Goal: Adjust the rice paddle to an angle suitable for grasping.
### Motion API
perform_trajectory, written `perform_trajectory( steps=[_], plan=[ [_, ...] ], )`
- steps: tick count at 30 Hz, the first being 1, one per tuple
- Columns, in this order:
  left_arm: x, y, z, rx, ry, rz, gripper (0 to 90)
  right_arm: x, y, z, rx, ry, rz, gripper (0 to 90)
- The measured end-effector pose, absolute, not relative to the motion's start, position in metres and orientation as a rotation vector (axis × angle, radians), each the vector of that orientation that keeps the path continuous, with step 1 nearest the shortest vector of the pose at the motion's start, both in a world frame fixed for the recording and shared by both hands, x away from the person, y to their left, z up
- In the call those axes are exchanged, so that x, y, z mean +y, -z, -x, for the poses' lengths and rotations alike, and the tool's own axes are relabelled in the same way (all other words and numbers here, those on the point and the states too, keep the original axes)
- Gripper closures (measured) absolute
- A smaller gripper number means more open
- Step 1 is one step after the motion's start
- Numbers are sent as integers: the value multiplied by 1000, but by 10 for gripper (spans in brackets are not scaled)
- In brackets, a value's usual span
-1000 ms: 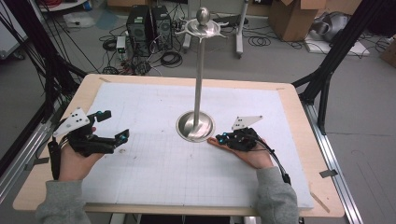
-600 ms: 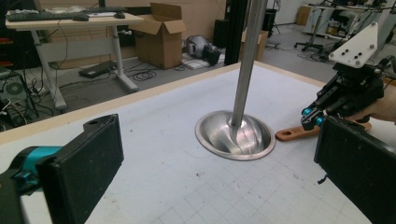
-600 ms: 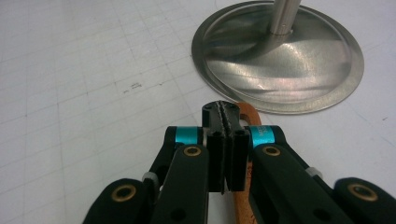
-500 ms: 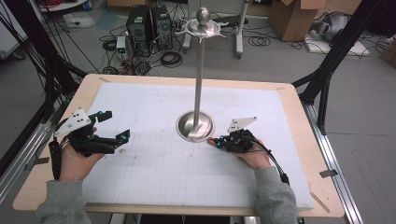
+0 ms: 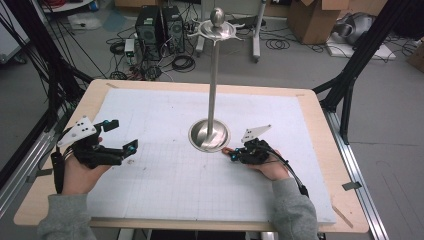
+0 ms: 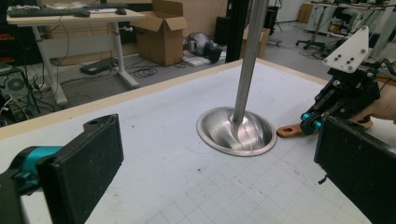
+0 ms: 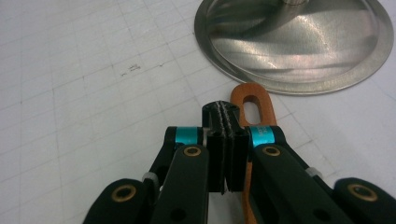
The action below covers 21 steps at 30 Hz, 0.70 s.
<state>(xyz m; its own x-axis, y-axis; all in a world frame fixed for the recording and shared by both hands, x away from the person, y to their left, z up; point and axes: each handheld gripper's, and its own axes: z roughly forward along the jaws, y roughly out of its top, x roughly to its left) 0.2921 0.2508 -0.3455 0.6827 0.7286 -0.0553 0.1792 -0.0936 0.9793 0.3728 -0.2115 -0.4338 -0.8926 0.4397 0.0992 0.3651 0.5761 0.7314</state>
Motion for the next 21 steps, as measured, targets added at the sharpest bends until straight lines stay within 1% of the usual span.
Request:
perform_trajectory(
  steps=[14, 21],
  plan=[
    [255, 345, -288, 764, -547, -1624, 18, -206, 439, -375, 2734, -1179, -648, 892],
    [254, 347, -288, 768, -545, -1632, 18, -209, 441, -380, 2722, -1191, -710, 892]
  ],
)
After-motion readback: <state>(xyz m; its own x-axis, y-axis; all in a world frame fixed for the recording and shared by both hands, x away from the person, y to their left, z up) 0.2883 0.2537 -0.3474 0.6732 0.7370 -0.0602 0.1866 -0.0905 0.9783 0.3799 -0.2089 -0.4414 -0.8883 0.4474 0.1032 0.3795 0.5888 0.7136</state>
